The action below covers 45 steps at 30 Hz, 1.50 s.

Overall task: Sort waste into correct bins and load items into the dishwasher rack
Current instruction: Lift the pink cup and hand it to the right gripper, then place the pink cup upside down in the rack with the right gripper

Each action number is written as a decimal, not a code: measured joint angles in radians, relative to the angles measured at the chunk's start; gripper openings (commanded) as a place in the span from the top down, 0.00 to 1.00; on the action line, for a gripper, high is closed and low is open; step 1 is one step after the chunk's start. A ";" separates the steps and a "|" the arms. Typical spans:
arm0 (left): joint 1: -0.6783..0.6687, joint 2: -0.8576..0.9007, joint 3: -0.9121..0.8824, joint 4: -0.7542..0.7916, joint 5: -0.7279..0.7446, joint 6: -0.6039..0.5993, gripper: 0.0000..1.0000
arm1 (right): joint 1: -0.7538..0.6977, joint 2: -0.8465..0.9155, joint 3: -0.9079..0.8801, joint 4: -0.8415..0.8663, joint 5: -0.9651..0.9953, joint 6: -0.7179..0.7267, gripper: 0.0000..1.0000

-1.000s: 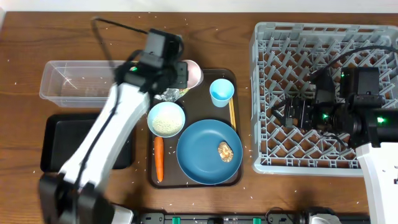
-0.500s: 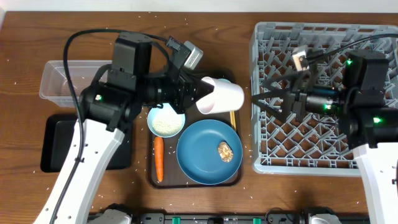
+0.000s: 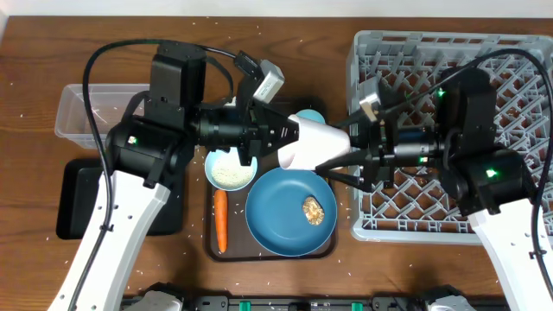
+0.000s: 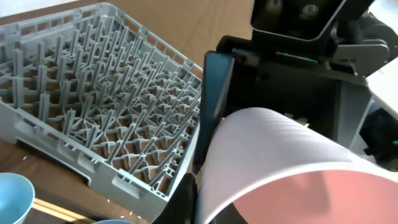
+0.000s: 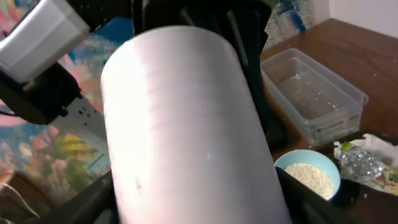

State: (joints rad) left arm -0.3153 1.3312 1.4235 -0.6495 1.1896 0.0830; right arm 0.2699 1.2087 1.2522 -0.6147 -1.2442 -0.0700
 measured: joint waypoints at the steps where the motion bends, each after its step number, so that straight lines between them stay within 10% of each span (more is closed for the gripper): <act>1: 0.001 0.000 0.000 0.000 0.006 0.000 0.94 | 0.000 0.000 0.000 0.000 -0.002 -0.006 0.49; 5: 0.003 0.000 0.000 0.001 0.017 0.000 0.93 | 0.000 -0.001 0.001 -0.001 -0.009 -0.012 0.53; 11: 0.000 0.000 0.000 0.004 0.013 0.008 0.26 | 0.005 -0.001 0.001 -0.003 0.022 -0.010 0.62; 14: 0.003 0.000 0.000 0.004 -0.005 0.005 0.12 | 0.006 -0.008 0.001 -0.026 0.050 0.007 0.63; 26: 0.031 0.003 0.000 0.003 -0.063 0.003 0.09 | -0.116 -0.146 0.010 -0.304 0.494 0.116 0.65; 45: 0.042 0.002 0.000 -0.051 -0.037 -0.001 0.09 | -0.967 -0.099 0.009 -0.556 0.887 0.508 0.65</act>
State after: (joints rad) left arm -0.2737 1.3327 1.4235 -0.7006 1.1522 0.0822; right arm -0.6968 1.1099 1.2613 -1.1706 -0.3576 0.4381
